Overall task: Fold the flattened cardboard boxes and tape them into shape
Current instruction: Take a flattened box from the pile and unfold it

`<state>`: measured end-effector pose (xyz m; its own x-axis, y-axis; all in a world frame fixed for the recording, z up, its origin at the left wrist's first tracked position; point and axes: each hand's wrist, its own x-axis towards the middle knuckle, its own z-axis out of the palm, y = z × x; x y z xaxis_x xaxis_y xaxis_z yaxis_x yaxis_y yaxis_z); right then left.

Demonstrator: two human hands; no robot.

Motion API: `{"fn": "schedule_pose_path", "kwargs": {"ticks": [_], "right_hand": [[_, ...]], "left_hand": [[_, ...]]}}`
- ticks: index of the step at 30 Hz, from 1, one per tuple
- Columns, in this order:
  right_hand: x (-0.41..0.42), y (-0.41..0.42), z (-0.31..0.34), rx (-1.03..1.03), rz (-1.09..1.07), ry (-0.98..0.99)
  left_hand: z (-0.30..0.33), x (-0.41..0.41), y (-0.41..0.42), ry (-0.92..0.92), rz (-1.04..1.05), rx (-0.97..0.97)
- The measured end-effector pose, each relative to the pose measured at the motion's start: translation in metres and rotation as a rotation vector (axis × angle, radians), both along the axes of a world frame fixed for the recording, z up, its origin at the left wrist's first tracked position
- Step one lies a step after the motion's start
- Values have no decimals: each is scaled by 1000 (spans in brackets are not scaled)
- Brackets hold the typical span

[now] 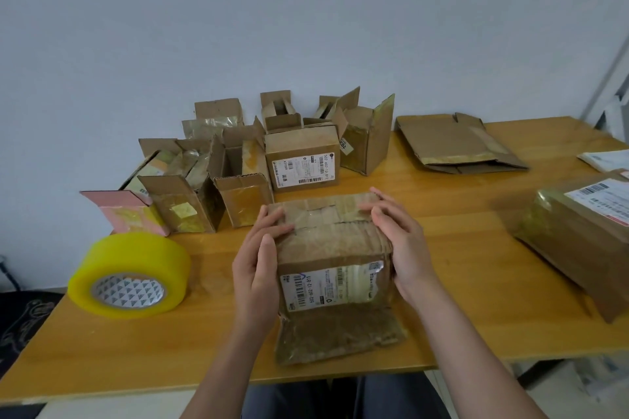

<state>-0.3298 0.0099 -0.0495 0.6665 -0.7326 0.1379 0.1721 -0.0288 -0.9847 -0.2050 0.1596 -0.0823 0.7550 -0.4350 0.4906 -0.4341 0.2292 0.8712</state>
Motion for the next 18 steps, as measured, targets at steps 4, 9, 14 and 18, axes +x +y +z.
{"fn": "schedule_pose_path", "kwargs": {"ticks": [4,9,14,18], "right_hand": [[3,-10,-5,-127,-33,74],[5,-13,-8,-151,-17,108],[3,-15,13,-116,57,230],[1,-15,28,-463,28,409]], "left_hand": [[-3,9,2,-85,-22,43],[-5,9,0,-42,-51,25],[-7,8,2,-26,-57,16],[-7,7,4,-6,-44,8]]}}
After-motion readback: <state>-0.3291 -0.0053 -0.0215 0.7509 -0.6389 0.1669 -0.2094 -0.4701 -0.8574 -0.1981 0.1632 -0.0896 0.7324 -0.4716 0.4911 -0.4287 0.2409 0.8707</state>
